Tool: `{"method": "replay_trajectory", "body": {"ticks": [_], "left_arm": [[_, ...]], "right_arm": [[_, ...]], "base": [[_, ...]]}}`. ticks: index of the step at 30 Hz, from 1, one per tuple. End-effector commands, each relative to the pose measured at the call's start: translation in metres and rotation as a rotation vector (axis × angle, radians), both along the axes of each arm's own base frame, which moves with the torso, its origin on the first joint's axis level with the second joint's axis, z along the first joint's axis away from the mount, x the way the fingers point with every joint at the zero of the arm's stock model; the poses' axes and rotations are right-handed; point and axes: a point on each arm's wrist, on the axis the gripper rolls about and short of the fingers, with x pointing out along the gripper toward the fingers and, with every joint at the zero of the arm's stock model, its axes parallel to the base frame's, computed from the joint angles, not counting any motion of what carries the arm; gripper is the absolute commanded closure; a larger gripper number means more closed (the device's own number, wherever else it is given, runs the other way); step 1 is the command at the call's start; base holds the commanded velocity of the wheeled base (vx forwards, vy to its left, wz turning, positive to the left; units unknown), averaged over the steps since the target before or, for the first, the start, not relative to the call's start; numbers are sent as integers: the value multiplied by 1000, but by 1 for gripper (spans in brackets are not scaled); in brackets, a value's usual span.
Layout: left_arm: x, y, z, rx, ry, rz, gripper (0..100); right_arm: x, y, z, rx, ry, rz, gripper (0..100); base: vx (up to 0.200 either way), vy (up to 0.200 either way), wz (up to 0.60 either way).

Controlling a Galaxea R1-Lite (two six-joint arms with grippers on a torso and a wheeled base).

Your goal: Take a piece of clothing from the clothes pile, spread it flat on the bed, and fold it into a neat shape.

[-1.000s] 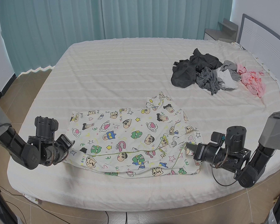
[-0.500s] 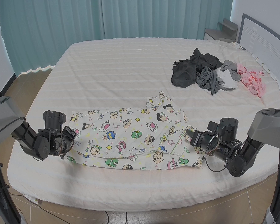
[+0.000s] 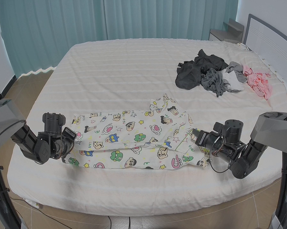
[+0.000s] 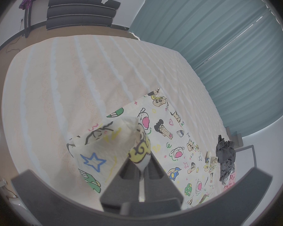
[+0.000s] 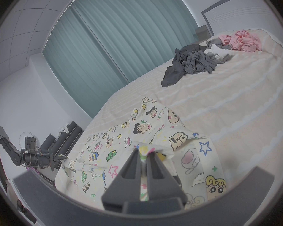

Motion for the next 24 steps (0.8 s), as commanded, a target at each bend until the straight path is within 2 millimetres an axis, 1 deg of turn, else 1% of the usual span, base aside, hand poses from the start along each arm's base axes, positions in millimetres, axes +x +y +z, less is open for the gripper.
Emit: {"method": "replay_trajectory", "body": {"ticks": [1, 10, 11, 13, 14, 18, 20, 22, 24], "left_arm": [[1, 1, -1, -1, 0, 2, 100], [3, 3, -4, -3, 5, 4, 100], [3, 3, -4, -3, 5, 4, 0], [4, 3, -7, -7, 11, 5, 0], [4, 3, -7, -4, 13, 3, 0], [5, 8, -9, -3, 19, 17, 0], [4, 14, -8, -5, 15, 38, 0], [2, 22, -5, -6, 11, 58, 0], [-3, 30, 5, -11, -9, 79, 0]], "right_arm": [[1, 0, -5, -3, 10, -1, 100], [6, 0, -5, 2, -1, -21, 100], [6, 0, -5, 2, -1, -21, 100], [7, 0, -9, -2, 5, -32, 100], [7, 0, -9, -1, 6, -31, 0], [9, -4, -7, 9, 4, -42, 0], [9, -9, -4, 16, 1, -55, 0], [9, -15, 4, 42, -13, -80, 0], [6, -18, 16, 78, -30, -89, 0]], "base": [[0, 0, 0], [0, 0, 0], [0, 0, 0], [0, 0, 0], [0, 0, 0], [0, 0, 0], [0, 0, 0], [0, 0, 0], [0, 0, 0]]}}
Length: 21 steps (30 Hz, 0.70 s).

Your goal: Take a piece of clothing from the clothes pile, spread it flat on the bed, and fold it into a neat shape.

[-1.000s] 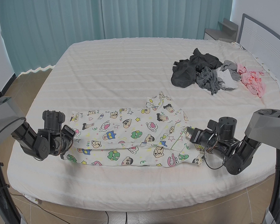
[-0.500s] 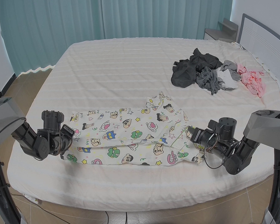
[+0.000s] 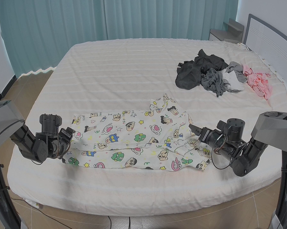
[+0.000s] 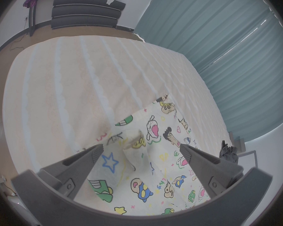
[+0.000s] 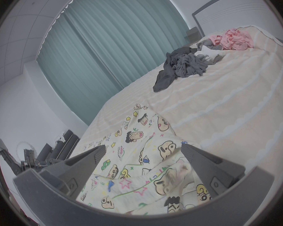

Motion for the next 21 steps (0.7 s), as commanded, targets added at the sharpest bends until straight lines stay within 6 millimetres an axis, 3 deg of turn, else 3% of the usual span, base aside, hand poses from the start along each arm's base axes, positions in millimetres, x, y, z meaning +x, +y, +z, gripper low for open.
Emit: {"method": "replay_trajectory", "body": {"ticks": [1, 6, 7, 8, 12, 18, 21], "left_arm": [[-14, 15, 19, -18, -35, 38, 0], [-68, 15, 48, -223, -68, -46, 0], [-73, 16, 50, -240, -72, -54, 0], [-93, 16, 57, -295, -78, -87, 0], [-136, 13, 66, -404, -87, -204, 0], [-149, 12, 74, -507, -104, -253, 0], [-148, 19, 62, -512, -63, -217, 0]], "right_arm": [[-8, -8, 25, 56, -35, -26, 0], [-41, 9, 51, 135, -28, 36, 0], [-44, 11, 51, 147, -19, 43, 0], [-52, 21, 51, 195, 16, 68, 0], [-58, 35, 34, 272, 138, 84, 0], [-58, 37, 14, 427, 309, 85, 0], [-58, 34, 8, 442, 357, 86, 0]], "base": [[0, 0, 0], [0, 0, 0], [0, 0, 0], [0, 0, 0], [0, 0, 0], [0, 0, 0], [0, 0, 0]]}}
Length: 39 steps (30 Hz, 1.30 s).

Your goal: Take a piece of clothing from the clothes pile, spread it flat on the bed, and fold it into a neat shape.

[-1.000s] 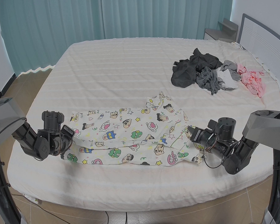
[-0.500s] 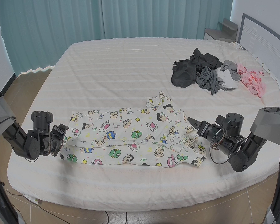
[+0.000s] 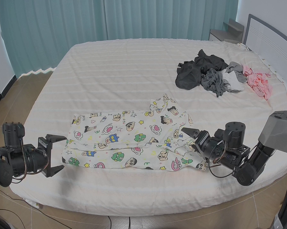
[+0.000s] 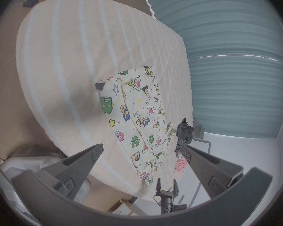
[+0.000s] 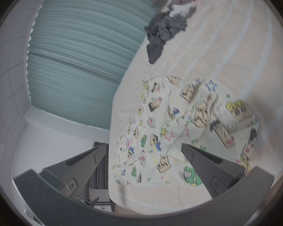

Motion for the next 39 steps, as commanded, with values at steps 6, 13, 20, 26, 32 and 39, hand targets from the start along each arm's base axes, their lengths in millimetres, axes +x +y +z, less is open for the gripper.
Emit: {"method": "replay_trajectory", "body": {"ticks": [6, 13, 20, 26, 32, 39], "left_arm": [[-13, 9, -12, -36, 55, 28, 0], [-12, 9, -22, -34, 35, 26, 0], [-8, 10, -30, -31, 40, 33, 0], [-7, 10, -32, -29, 49, 35, 0], [-7, 10, -32, -27, 51, 39, 0], [-6, 10, -34, -26, 55, 40, 0]], "right_arm": [[-5, 7, -23, -13, 152, 58, 0], [5, 7, -32, -4, 167, 68, 0], [14, 5, -32, -12, 195, 53, 0], [26, 3, -30, -7, 236, 27, 0], [31, 8, -30, 14, 252, 23, 0], [33, 10, -34, 6, 272, 22, 0]], "base": [[0, 0, 0], [0, 0, 0], [0, 0, 0], [0, 0, 0], [0, 0, 0], [0, 0, 0]]}}
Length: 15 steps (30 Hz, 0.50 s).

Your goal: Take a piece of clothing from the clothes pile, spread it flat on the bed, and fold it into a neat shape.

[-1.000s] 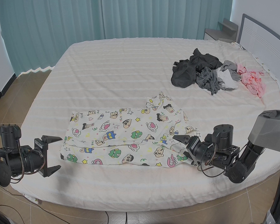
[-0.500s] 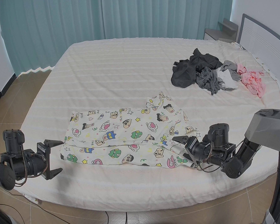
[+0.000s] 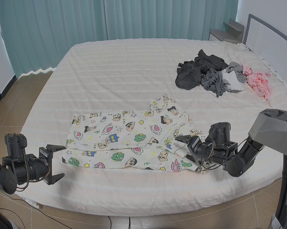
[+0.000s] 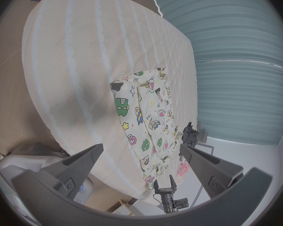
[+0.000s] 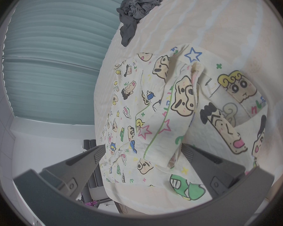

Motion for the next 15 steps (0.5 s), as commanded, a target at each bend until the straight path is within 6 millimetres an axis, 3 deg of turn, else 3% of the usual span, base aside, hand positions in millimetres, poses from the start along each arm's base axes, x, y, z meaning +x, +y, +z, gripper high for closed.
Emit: {"method": "replay_trajectory", "body": {"ticks": [1, 13, 14, 15], "left_arm": [[1, 0, -2, -1, 8, 1, 0], [2, 1, -3, 1, 13, 6, 0], [3, 1, -3, 1, 12, 8, 0], [3, 1, -3, 1, 12, 8, 0]], "right_arm": [[0, 1, -2, -5, 9, 1, 0], [10, 6, -7, -6, 12, 6, 0], [11, 6, -6, -6, 10, 3, 100], [11, 6, -7, -6, 10, 3, 100]], "base": [[0, 0, 0], [0, 0, 0], [0, 0, 0], [0, 0, 0]]}}
